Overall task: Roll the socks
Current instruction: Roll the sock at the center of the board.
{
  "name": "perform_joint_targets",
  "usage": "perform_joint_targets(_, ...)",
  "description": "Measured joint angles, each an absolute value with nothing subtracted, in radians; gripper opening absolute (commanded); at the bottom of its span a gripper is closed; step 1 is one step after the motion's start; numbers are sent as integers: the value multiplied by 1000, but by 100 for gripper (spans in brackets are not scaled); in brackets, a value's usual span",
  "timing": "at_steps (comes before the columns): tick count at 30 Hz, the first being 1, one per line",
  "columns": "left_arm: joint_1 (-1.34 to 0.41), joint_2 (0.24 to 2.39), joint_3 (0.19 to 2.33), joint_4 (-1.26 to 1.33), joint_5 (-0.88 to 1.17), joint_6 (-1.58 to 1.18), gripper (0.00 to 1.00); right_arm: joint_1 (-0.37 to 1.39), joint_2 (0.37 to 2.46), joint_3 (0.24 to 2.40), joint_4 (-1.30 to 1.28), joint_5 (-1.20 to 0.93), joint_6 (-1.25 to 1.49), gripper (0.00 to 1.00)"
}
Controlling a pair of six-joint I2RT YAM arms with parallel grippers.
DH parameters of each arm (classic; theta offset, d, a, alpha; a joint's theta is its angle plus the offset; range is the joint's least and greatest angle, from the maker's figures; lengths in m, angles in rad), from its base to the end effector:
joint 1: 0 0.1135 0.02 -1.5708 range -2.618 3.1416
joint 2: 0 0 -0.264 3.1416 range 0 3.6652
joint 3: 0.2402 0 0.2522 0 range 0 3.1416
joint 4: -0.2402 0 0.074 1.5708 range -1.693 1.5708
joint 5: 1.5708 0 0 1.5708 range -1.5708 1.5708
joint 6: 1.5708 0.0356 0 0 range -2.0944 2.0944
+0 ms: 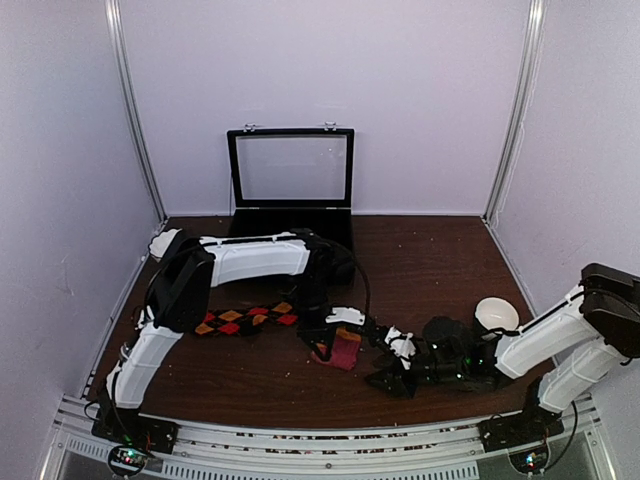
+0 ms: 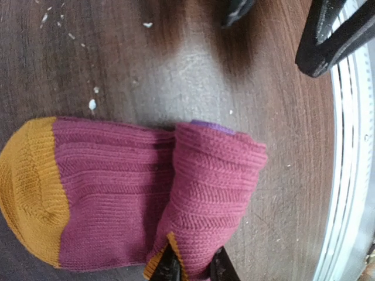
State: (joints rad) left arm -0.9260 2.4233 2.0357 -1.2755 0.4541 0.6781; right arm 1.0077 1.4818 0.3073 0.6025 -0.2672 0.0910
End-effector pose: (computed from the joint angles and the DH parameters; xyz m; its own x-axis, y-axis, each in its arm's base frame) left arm 0.2631 -0.3758 0.1447 -0.0308 0.9789 -0.2022 0.9158 -0.0534 -0.3980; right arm 0.1188 0.2059 0.1150 -0.3727 -0.4261 -0.8244 -0.9040 0.3674 0.2187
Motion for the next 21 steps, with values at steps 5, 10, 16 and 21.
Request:
perform_joint_targets(5, -915, 2474, 2112, -1343, 482, 648, 1, 1057, 1434, 308, 548, -197, 45, 43)
perform_joint_targets(10, -912, 2525, 2197, -1415, 492, 632, 1, 1160, 1450, 318, 489, -139, 1, 43)
perform_joint_targets(16, -906, 2589, 2300, -1502, 512, 624, 1, 1240, 1486, 406, 407, -69, -70, 42)
perform_joint_targets(21, -902, 2622, 2354, -1546, 527, 625, 1, 1264, 1492, 525, 318, -22, -175, 42)
